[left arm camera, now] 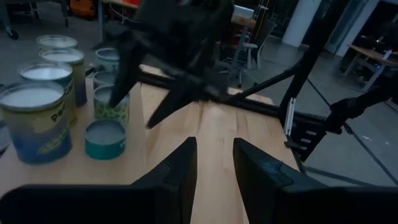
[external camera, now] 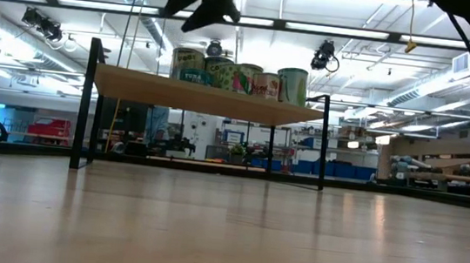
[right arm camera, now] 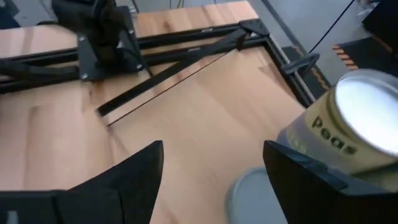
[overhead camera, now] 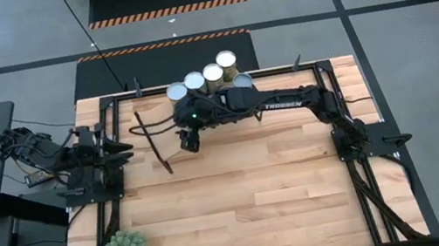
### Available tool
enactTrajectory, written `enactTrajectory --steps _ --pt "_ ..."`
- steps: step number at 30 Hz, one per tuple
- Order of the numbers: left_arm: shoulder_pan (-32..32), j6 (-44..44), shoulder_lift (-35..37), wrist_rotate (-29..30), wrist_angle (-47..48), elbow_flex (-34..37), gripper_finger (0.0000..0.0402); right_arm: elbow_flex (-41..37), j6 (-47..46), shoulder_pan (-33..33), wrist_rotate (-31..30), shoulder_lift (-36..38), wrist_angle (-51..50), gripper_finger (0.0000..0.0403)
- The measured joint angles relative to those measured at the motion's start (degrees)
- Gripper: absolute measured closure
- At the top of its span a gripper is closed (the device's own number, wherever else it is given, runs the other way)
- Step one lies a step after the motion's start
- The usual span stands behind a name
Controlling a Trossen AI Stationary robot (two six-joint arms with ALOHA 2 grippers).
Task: Pick and place cans onto a shelf
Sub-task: Return to Home Position
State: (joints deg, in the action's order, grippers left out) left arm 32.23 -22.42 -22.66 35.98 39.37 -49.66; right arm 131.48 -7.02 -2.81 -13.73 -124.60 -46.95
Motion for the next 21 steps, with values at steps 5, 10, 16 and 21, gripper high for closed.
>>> enactTrajectory --steps 5,10,16,21 --pt "0.0 -1.9 1.2 -1.1 -2.7 5.1 0.0290 3.5 -2.4 2.6 -2.3 0.1 -9.1 0.0122" --pt "0.0 -3.9 4.5 -1.9 -8.5 11.8 0.0291 2.7 -6.5 4.8 -2.6 2.2 -13.9 0.0123" --pt "0.0 -1.2 12.4 -1.3 -18.7 18.7 0.0313 2.7 -9.7 6.7 -3.6 3.8 -15.9 0.0135" --pt "0.0 -0.7 19.4 0.2 -19.4 22.5 0.0337 2.7 -13.9 9.2 -6.5 5.7 -22.3 0.0146"
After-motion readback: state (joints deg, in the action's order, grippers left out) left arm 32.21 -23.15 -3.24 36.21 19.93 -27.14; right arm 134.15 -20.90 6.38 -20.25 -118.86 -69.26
